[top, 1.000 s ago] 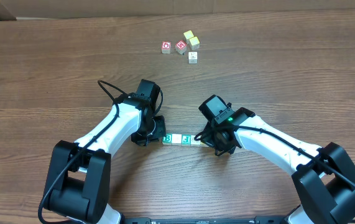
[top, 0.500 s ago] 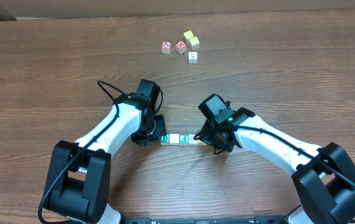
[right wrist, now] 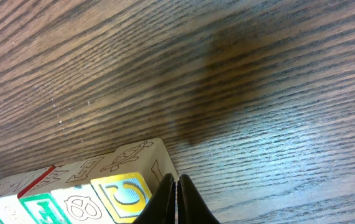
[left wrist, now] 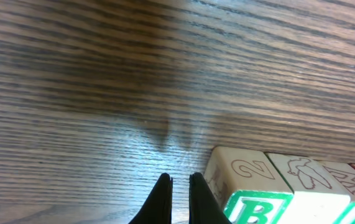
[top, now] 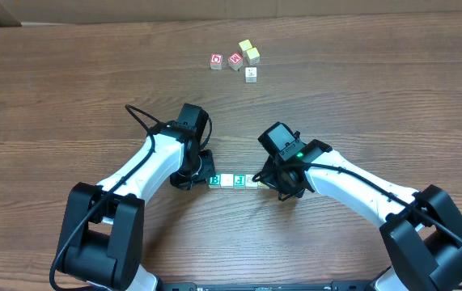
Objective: Flip 5 blocks
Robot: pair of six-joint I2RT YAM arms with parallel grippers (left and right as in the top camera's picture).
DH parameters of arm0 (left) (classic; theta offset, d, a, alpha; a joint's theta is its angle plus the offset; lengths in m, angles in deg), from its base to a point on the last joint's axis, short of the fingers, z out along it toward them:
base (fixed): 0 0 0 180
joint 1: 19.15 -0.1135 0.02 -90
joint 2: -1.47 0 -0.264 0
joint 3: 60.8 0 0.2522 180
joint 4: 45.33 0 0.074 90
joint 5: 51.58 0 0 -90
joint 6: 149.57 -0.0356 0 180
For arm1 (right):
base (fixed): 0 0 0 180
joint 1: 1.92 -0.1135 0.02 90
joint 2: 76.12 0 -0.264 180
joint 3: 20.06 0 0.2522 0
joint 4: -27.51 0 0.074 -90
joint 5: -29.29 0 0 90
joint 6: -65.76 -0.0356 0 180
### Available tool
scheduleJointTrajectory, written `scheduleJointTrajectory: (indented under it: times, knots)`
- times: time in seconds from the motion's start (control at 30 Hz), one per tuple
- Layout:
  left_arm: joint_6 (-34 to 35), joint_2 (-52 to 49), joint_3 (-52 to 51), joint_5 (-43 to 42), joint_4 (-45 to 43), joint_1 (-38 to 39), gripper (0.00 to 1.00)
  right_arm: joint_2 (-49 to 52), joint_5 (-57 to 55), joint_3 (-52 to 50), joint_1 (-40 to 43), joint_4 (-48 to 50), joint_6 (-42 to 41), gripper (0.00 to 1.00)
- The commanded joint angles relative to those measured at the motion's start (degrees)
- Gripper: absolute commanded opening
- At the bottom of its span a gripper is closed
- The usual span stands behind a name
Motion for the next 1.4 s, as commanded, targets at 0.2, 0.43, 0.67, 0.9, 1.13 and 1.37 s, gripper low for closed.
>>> scheduleJointTrajectory:
  times: [0.2, 0.43, 0.67, 0.9, 1.13, 1.37]
  knots:
    - [0.74, -0.46, -0.50, -1.70, -0.09, 0.39, 0.04, 0.20, -0.22, -1.90, -0.33, 0.96, 0.35, 0.05]
    - [0.79, -0.46, -0.50, -1.81, -0.72, 0.39, 0.04, 0.20, 1.40, -1.90, -0.33, 2.36, 0.37, 0.05]
    - [0.81, -0.46, -0.50, -1.88, -0.94, 0.39, 0.04, 0.20, 1.49, -1.90, -0.33, 2.58, 0.37, 0.05]
    - [0.81, -0.46, -0.50, -1.86, -1.03, 0.39, 0.04, 0.20, 1.84, -1.90, -0.33, 1.88, 0.35, 0.05]
    - [0.74, -0.46, -0.50, 0.63, 0.33, 0.37, 0.05, 0.20, -0.48, -1.90, -0.31, 1.27, 0.35, 0.07]
    - [0.72, -0.46, -0.50, 1.29, 2.78, 0.42, 0.04, 0.20, -2.29, -1.90, -0.26, 2.71, 0.39, 0.09]
